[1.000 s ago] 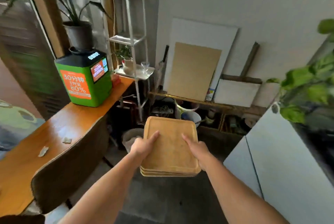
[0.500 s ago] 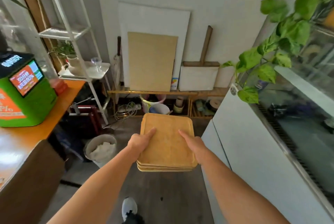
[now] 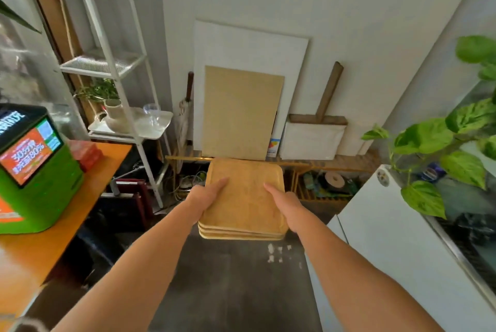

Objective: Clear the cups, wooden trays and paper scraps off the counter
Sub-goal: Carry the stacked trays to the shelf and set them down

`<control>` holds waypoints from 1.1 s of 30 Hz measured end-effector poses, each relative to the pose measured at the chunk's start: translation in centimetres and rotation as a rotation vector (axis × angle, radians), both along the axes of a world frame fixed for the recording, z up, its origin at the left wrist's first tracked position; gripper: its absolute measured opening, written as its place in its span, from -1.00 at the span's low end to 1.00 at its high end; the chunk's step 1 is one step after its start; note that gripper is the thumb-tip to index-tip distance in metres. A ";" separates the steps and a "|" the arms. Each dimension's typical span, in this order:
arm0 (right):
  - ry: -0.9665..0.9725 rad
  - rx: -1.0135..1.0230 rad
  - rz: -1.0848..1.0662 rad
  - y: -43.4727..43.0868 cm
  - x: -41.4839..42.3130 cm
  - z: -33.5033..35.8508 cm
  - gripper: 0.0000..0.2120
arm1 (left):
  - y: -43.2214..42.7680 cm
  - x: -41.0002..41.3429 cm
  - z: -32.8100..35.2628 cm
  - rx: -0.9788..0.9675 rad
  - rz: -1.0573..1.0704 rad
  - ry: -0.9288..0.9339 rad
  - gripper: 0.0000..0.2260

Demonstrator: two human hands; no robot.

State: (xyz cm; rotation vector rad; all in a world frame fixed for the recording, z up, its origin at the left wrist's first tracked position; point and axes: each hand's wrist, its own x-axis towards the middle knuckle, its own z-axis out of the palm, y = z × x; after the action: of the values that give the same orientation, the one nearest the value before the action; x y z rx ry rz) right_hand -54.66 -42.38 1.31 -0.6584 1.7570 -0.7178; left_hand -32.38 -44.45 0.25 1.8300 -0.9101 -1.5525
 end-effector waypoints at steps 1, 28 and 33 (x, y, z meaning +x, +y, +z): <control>0.005 -0.011 0.005 -1.3 0.6 0.1 -0.12 | -1.4 0.5 0.1 -0.005 -0.008 0.002 -0.07; -0.015 -0.043 0.391 -32.0 3.1 -0.2 -0.27 | -24.9 2.8 1.5 0.037 0.291 -0.006 -0.13; 0.051 -0.042 0.435 -38.6 0.0 0.7 -0.21 | -29.9 -0.9 1.8 0.042 0.345 -0.034 -0.16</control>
State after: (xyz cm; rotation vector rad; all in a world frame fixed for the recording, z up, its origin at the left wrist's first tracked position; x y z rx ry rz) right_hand -54.64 -80.98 2.00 -1.0542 1.5713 -0.4392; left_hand -33.27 -74.39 2.03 1.9276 -0.5424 -1.3364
